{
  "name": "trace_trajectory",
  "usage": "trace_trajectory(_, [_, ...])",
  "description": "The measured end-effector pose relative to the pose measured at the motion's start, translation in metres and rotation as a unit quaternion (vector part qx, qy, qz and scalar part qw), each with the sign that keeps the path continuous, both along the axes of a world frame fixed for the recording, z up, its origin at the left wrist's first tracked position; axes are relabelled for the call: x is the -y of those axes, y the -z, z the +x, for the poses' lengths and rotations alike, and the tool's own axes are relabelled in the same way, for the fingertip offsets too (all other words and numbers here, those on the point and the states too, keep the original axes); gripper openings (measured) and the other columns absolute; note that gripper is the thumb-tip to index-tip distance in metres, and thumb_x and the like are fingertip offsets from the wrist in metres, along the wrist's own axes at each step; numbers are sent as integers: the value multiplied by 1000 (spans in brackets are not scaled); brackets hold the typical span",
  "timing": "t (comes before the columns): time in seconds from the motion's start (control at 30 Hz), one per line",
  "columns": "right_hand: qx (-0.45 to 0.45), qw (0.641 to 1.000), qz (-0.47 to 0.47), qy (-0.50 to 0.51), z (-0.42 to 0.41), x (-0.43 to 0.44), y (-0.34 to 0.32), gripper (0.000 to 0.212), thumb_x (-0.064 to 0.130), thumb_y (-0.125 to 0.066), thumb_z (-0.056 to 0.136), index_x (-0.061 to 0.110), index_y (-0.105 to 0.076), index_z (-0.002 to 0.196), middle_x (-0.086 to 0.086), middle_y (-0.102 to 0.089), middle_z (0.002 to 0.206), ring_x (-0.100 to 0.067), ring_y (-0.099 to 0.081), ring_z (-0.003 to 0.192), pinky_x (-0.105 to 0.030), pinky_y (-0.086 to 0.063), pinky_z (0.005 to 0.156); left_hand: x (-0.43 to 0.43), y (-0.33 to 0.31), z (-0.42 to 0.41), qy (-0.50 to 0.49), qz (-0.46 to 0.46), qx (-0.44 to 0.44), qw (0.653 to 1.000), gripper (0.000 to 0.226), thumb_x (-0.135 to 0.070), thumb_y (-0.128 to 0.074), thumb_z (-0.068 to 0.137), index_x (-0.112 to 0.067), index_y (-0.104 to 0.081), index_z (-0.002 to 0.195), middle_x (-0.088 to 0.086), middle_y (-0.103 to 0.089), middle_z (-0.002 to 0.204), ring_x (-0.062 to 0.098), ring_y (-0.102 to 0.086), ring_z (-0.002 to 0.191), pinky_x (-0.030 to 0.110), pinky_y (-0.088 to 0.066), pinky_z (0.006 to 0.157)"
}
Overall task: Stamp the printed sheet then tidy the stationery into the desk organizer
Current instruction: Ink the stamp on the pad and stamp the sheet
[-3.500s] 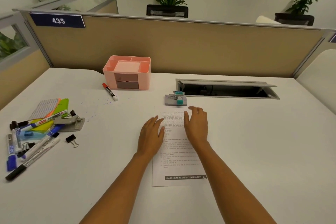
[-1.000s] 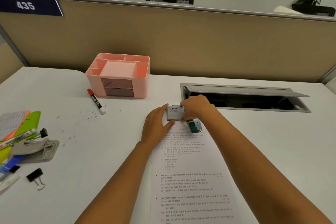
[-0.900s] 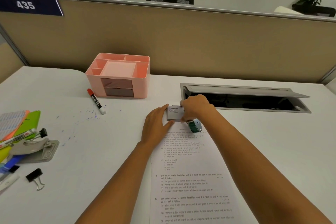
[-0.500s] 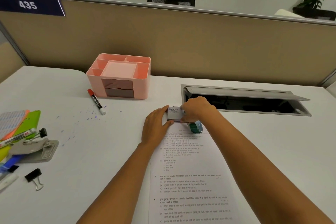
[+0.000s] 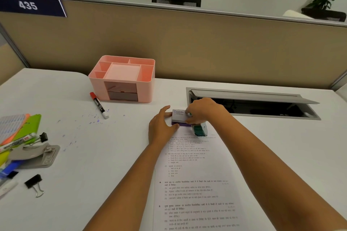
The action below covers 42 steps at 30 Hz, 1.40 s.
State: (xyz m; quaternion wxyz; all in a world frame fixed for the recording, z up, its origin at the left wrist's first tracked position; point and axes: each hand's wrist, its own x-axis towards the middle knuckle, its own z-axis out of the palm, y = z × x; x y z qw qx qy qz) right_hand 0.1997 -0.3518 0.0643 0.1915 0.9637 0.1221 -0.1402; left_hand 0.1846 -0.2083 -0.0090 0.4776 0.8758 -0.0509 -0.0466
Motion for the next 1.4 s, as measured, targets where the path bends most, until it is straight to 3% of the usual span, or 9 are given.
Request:
trace_trajectory(0.4, [18, 1000, -11, -20, -1, 1, 2, 61, 65, -43, 85, 20, -58, 122, -2, -68, 104, -18, -64, 93, -26, -41, 65, 2, -2, -1, -21, -26, -16, 999, 72, -36, -71, 77, -24, -34, 138, 4, -57, 134, 26, -53, 122, 38, -39, 106])
trace_trajectory(0.77, [19, 999, -9, -33, 2, -1, -11, 44, 50, -46, 90, 27, -57, 126, -1, -67, 111, -19, -61, 101, -28, -38, 74, 1, -3, -3, -21, -33, -20, 999, 72, -30, -74, 75, -23, -36, 137, 4, -59, 131, 25, -53, 121, 39, -39, 106])
trace_trajectory(0.87, [24, 999, 15, -19, 1, -1, -20, 41, 47, -46, 91, 28, -56, 127, -2, -65, 115, -19, -61, 103, -28, -41, 77, 0, -1, -4, -22, -36, -13, 999, 63, -27, -75, 74, -20, -42, 128, 5, -61, 128, 25, -55, 117, 38, -43, 102])
trace_trajectory(0.97, [27, 999, 26, -2, 3, 0, -26, 40, 47, -46, 90, 30, -55, 125, -4, -62, 119, -22, -59, 106, -30, -42, 81, -1, 3, -5, -20, -41, 1, 999, 45, -25, -76, 73, -17, -47, 106, 4, -64, 120, 23, -58, 111, 31, -47, 90])
trace_trajectory(1.07, [24, 999, 28, 7, 5, 1, -29, 39, 46, -46, 90, 29, -55, 124, -4, -63, 119, -22, -59, 105, -30, -40, 78, -2, 5, -6, -15, -35, 22, 999, 29, -26, -74, 75, -17, -57, 97, 4, -65, 114, 21, -58, 106, 28, -47, 85])
trace_trajectory(1.17, [21, 999, 31, 14, 7, 1, -31, 39, 46, -45, 91, 30, -54, 125, -4, -62, 120, -22, -59, 106, -30, -39, 76, -2, 9, -4, -8, -23, 30, 999, 22, -28, -70, 79, -17, -66, 98, 5, -65, 118, 22, -57, 110, 34, -48, 94])
trace_trajectory(1.27, [22, 999, 39, 20, 11, 3, -34, 38, 46, -45, 91, 30, -53, 125, -4, -60, 123, -23, -58, 108, -30, -38, 75, -2, 15, -2, -6, -12, 20, 1000, 19, -30, -68, 80, -22, -69, 97, 6, -57, 133, 26, -44, 130, 47, -38, 108])
trace_trajectory(1.4, [26, 996, 70, 46, 15, 6, -39, 32, 39, -46, 91, 30, -56, 121, -4, -60, 123, -23, -57, 108, -31, -39, 75, -2, 13, -4, -18, -10, 8, 1000, 20, -29, -66, 82, -21, -70, 100, 6, -49, 141, 26, -37, 136, 46, -31, 113])
